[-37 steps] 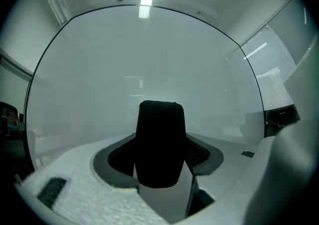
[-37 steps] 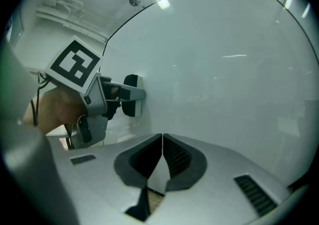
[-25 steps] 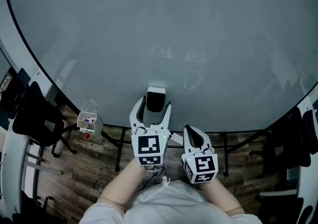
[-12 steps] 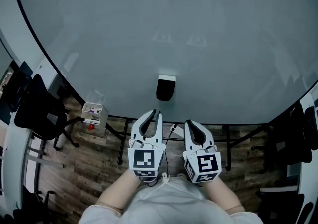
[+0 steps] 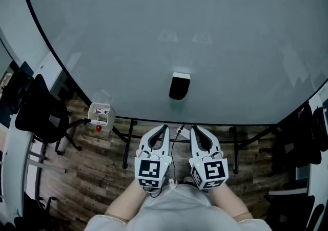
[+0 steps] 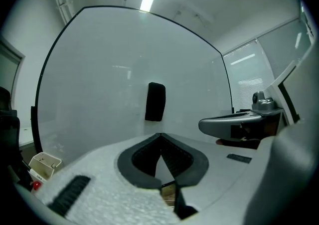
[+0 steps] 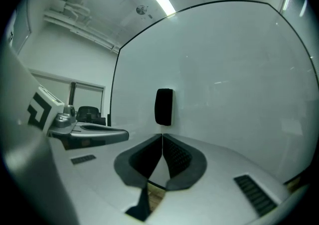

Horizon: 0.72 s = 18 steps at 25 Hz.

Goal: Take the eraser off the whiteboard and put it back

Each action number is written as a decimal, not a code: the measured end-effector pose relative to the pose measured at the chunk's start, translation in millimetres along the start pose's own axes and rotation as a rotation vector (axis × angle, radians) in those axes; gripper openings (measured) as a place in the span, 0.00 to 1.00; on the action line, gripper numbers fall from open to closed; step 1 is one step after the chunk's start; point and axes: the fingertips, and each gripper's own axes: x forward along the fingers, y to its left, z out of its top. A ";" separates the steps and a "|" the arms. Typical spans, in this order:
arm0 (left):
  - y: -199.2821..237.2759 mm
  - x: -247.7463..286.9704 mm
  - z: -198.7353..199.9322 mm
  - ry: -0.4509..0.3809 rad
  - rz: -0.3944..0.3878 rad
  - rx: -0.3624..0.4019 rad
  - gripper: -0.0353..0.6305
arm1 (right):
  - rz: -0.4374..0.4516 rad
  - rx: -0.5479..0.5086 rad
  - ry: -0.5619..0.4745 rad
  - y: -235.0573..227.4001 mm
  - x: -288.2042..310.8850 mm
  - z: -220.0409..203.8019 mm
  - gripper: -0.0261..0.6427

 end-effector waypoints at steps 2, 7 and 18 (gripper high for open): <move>3.7 -2.6 -1.3 0.002 -0.002 -0.007 0.08 | -0.015 -0.008 -0.002 1.2 -1.4 0.8 0.08; 15.6 -7.8 2.6 -0.013 -0.004 -0.030 0.08 | -0.043 -0.050 -0.017 5.4 -6.1 7.3 0.08; 5.1 -5.2 6.2 -0.040 -0.063 -0.067 0.08 | -0.049 -0.045 0.009 7.8 -3.4 0.7 0.08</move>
